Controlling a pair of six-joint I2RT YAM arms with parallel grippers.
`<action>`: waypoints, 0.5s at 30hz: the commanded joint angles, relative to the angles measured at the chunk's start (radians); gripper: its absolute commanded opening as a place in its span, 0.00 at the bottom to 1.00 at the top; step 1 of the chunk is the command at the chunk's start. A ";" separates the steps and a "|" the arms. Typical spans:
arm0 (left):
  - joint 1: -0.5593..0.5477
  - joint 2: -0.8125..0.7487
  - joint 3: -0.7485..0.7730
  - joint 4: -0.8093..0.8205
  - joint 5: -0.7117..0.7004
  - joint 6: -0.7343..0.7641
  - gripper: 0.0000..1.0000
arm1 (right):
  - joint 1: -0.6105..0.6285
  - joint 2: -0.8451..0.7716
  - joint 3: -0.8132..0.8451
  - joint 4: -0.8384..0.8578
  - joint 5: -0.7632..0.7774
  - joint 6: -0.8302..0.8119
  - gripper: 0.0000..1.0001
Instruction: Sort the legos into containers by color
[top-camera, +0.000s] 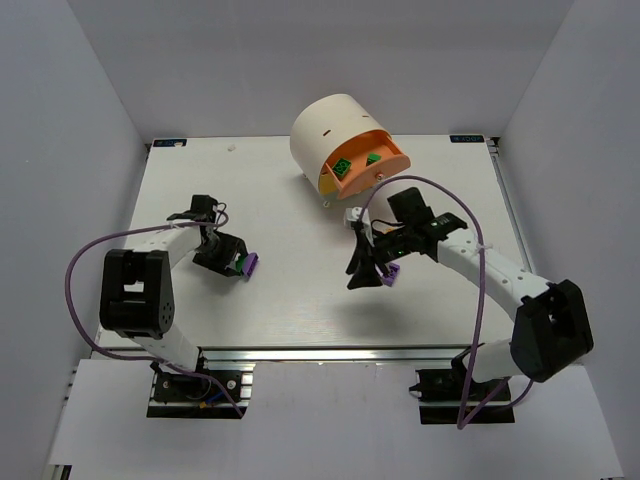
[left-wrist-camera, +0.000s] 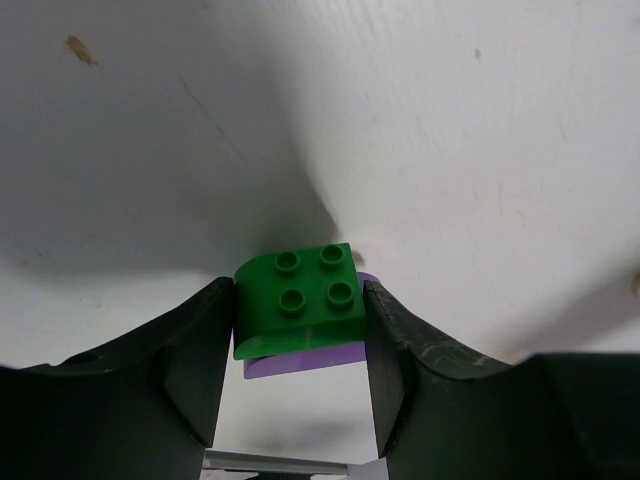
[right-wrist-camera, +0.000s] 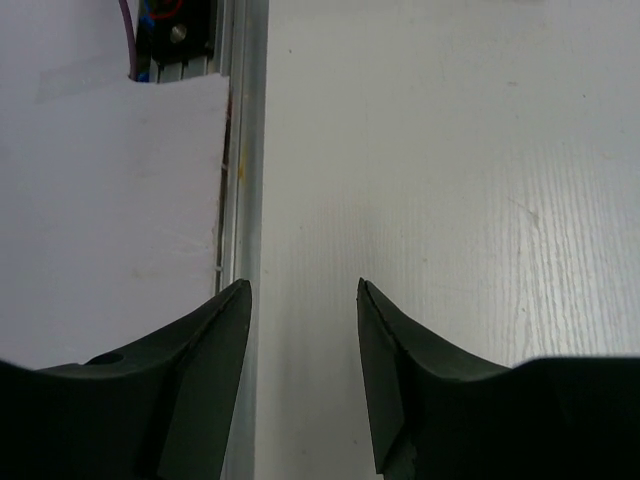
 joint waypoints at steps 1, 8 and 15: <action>-0.005 -0.120 -0.021 0.044 0.050 0.063 0.08 | 0.081 0.038 0.068 0.174 0.060 0.271 0.52; -0.014 -0.239 -0.084 0.132 0.188 0.168 0.01 | 0.188 0.208 0.223 0.254 0.243 0.523 0.60; -0.014 -0.302 -0.141 0.258 0.323 0.199 0.00 | 0.213 0.510 0.596 0.153 0.083 0.747 0.82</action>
